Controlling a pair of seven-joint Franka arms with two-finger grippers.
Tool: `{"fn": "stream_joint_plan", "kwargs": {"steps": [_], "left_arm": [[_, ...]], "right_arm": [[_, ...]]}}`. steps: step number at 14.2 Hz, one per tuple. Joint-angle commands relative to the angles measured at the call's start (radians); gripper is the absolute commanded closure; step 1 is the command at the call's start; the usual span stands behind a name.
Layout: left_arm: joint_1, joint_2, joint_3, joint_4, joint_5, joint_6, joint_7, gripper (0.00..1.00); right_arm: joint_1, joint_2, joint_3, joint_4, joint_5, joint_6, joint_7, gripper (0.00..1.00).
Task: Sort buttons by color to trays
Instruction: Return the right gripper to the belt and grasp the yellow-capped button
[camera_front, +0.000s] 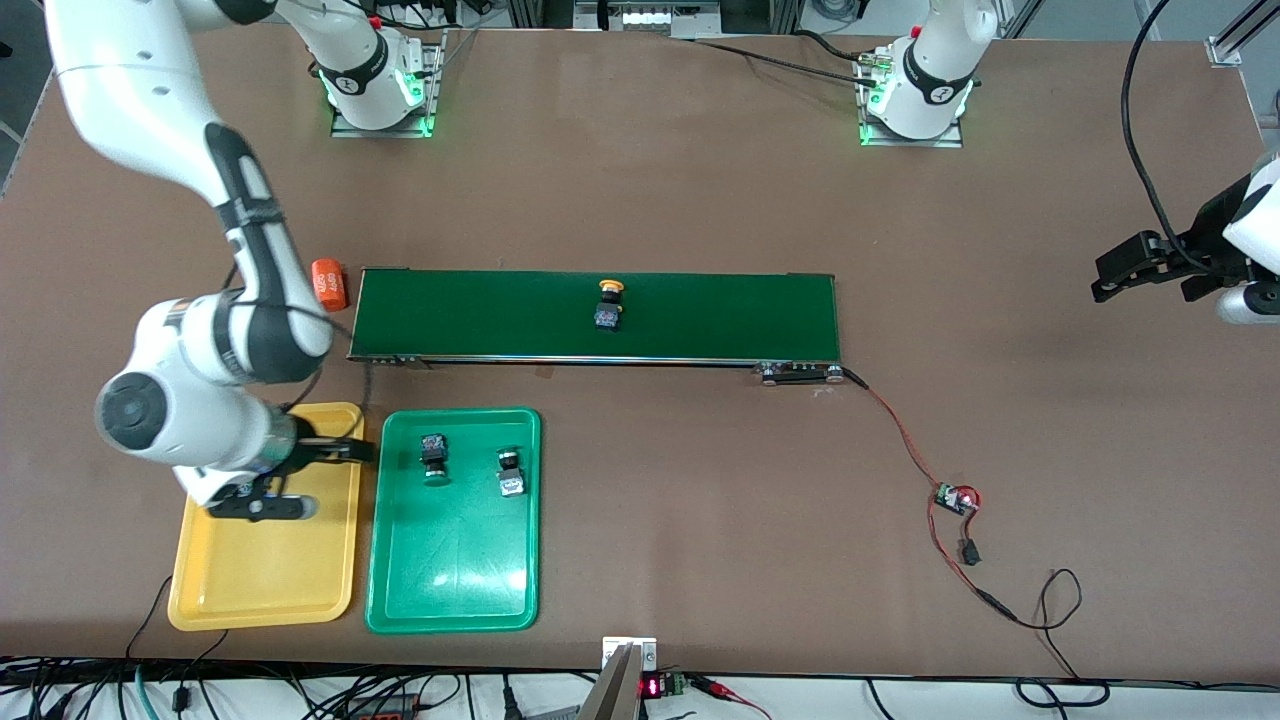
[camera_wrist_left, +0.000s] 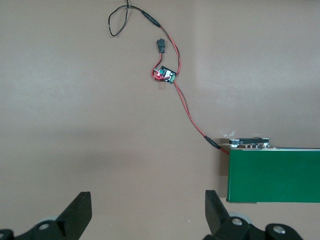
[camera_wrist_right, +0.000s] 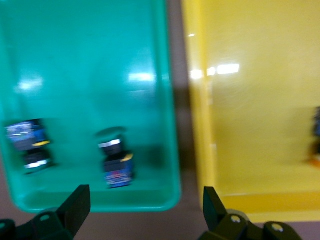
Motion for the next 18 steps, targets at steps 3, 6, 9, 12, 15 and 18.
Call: {"fn": "stream_joint_plan", "kwargs": {"steps": [3,6,9,12,15,18], "left_arm": [[0.012,-0.029,-0.005,-0.03,-0.022,0.015,0.009,0.0],[0.014,-0.027,-0.003,-0.029,-0.022,0.021,0.009,0.0],[0.017,-0.026,-0.002,-0.027,-0.022,0.029,0.009,0.0],[0.017,-0.026,0.003,-0.027,-0.023,0.029,0.009,0.0],[0.017,-0.024,0.004,-0.029,-0.023,0.029,0.009,0.0],[0.02,-0.024,0.007,-0.029,-0.023,0.026,0.009,0.0]], "right_arm": [[0.17,-0.048,0.004,-0.058,0.018,-0.004,0.264,0.0],[0.287,-0.048,0.004,-0.091,0.014,0.01,0.385,0.0],[0.377,-0.048,0.002,-0.118,0.014,0.009,0.516,0.0],[0.41,-0.068,0.002,-0.151,0.014,0.007,0.562,0.0],[0.425,-0.104,0.004,-0.225,0.017,0.012,0.585,0.0],[0.431,-0.116,0.004,-0.257,0.018,0.007,0.598,0.0]]}}
